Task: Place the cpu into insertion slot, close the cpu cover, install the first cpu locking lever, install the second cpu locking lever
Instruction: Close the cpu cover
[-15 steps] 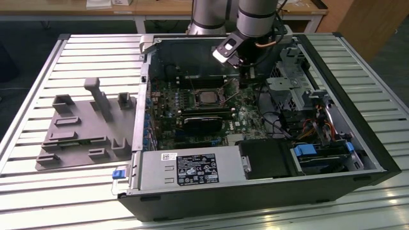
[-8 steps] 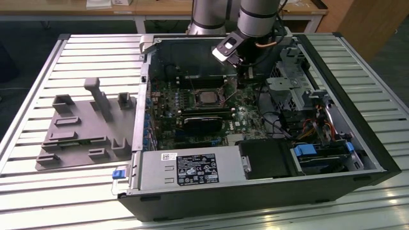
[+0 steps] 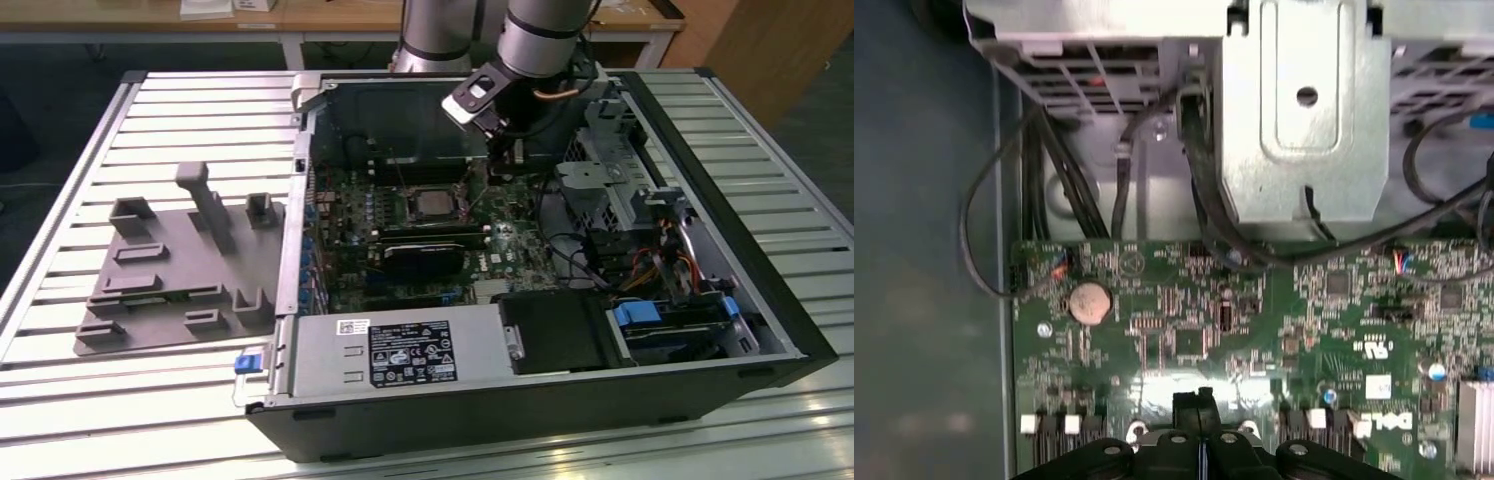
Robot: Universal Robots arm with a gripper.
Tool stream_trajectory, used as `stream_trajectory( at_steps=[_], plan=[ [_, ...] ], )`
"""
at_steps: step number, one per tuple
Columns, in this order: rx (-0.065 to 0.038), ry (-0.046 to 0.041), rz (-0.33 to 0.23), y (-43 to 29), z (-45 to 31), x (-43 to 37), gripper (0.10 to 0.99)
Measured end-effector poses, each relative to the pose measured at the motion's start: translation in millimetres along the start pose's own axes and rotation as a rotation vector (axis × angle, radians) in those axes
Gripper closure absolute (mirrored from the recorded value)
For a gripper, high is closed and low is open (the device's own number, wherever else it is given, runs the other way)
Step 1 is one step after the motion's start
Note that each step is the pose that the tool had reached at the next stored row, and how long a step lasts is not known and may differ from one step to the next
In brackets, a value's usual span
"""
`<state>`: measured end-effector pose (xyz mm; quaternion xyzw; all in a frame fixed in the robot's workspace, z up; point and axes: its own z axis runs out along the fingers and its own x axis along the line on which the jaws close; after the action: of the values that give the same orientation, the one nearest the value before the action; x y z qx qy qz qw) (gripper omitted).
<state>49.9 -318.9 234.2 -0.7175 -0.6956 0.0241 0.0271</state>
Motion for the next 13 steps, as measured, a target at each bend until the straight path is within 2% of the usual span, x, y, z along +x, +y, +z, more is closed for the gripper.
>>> stream_trajectory(
  at_steps=[3, 4, 5, 13],
  plan=[
    [0.034, -0.0011, 0.0, 0.4, 0.1, 0.0, 0.984],
    [0.04, -0.0012, 0.0, 0.5, 0.1, 0.0, 0.984],
    [0.042, -0.0014, 0.0, 0.5, 0.1, 0.0, 0.984],
    [0.043, -0.0011, 0.0, -1.3, 0.3, 0.0, 0.984]
  ],
)
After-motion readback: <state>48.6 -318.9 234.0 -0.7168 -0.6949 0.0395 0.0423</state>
